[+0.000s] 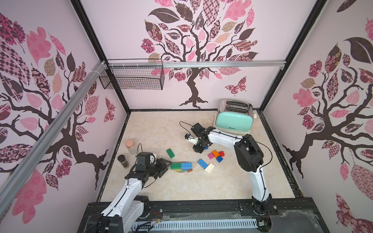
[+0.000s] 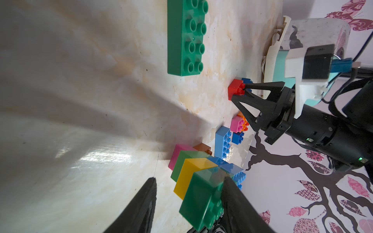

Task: Assemble a heart with lego
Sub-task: Pick up the lego brick from the center of the board.

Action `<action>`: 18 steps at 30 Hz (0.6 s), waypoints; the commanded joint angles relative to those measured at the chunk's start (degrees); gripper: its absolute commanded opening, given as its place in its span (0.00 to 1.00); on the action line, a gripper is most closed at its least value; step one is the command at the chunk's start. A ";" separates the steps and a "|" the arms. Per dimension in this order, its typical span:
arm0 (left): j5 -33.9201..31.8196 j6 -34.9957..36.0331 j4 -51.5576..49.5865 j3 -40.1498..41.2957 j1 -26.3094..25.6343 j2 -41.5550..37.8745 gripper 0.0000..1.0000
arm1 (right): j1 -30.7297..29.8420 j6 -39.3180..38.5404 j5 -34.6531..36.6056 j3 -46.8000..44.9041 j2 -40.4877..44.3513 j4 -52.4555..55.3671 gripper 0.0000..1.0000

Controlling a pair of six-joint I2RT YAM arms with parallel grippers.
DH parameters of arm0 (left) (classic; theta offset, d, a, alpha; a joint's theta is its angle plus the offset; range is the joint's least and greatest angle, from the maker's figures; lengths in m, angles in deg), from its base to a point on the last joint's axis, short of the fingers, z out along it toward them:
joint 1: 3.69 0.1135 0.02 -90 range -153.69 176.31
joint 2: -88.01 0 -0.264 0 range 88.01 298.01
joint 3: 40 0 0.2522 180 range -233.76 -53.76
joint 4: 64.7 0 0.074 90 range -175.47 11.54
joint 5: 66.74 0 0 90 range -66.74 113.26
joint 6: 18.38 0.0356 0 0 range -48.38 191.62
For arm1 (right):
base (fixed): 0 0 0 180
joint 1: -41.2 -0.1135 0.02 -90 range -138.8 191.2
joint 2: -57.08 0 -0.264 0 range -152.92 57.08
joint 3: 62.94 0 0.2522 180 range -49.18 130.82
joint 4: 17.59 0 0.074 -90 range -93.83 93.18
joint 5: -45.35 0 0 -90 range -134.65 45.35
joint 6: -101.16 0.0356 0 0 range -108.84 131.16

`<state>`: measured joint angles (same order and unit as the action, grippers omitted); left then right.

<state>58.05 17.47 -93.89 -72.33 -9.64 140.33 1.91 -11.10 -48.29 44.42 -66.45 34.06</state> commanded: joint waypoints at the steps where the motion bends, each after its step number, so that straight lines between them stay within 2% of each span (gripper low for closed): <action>1: -0.02 0.11 1.30 0.87 -0.19 -0.12 0.55 | -0.18 -0.22 -0.50 1.68 -0.81 1.52 0.37; 5: 0.71 0.00 1.90 1.31 -0.16 -1.30 0.56 | -0.18 -0.58 -1.10 1.81 -0.37 2.16 0.32; 14: 3.80 2.11 2.53 -0.07 -0.49 -1.02 0.58 | -0.59 -2.45 -3.48 1.68 6.72 3.63 0.30; 18: 4.15 1.81 4.99 0.04 -4.21 0.48 0.59 | -2.14 -4.12 -3.78 0.58 10.16 4.10 0.29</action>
<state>60.93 18.14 -91.55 -71.63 -11.67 140.00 1.17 -13.36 -50.52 44.42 -60.35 36.27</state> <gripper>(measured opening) 0.589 0.353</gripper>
